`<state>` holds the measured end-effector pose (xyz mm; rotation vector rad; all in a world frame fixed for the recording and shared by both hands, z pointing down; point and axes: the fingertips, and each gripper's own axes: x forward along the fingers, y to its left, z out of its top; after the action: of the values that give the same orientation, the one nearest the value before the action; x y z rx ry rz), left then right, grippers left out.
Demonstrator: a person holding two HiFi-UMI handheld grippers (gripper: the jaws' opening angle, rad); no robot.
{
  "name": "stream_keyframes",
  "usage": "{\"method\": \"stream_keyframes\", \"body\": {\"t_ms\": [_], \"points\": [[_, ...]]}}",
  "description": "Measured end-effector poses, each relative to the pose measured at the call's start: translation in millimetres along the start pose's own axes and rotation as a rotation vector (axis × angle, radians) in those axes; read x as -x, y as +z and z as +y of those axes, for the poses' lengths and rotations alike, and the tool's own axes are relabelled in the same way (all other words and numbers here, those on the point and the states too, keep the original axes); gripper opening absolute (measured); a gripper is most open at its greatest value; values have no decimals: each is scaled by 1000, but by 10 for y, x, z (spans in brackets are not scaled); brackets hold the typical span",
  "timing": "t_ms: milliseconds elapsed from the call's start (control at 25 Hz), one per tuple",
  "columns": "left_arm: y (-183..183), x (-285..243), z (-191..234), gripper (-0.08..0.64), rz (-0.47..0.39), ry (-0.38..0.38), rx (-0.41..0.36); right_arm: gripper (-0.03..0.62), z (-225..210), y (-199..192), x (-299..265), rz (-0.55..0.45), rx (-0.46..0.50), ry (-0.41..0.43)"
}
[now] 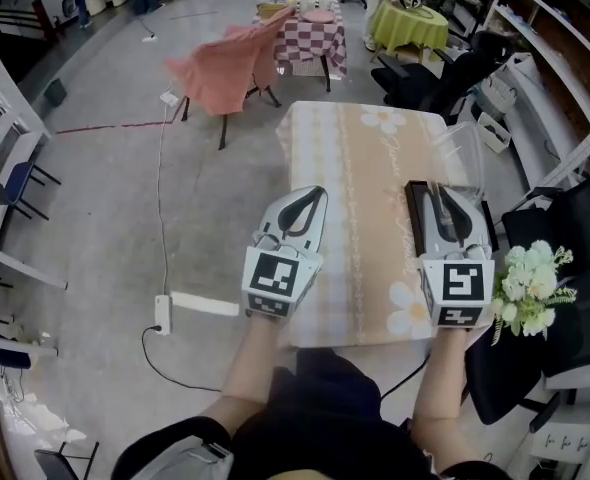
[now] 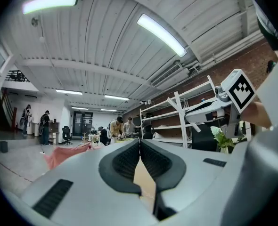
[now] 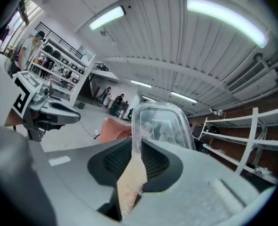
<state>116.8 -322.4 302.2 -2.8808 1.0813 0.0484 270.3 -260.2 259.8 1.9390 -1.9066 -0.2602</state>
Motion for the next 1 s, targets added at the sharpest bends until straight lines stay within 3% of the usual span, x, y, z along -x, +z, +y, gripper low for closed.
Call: {"method": "stream_keyframes", "body": {"t_ms": [360,560,1000], "points": [[250,290,-199,15,-95,-26,49,67,-87,14,474,-162,-214,-158],[297,414,-373,15,-120,-50,62,67,0,-71,671,-201,-312,-237],[263,607,-512,15,-113,-65,99,67,149,-214,977,-206,-371,-286]]}}
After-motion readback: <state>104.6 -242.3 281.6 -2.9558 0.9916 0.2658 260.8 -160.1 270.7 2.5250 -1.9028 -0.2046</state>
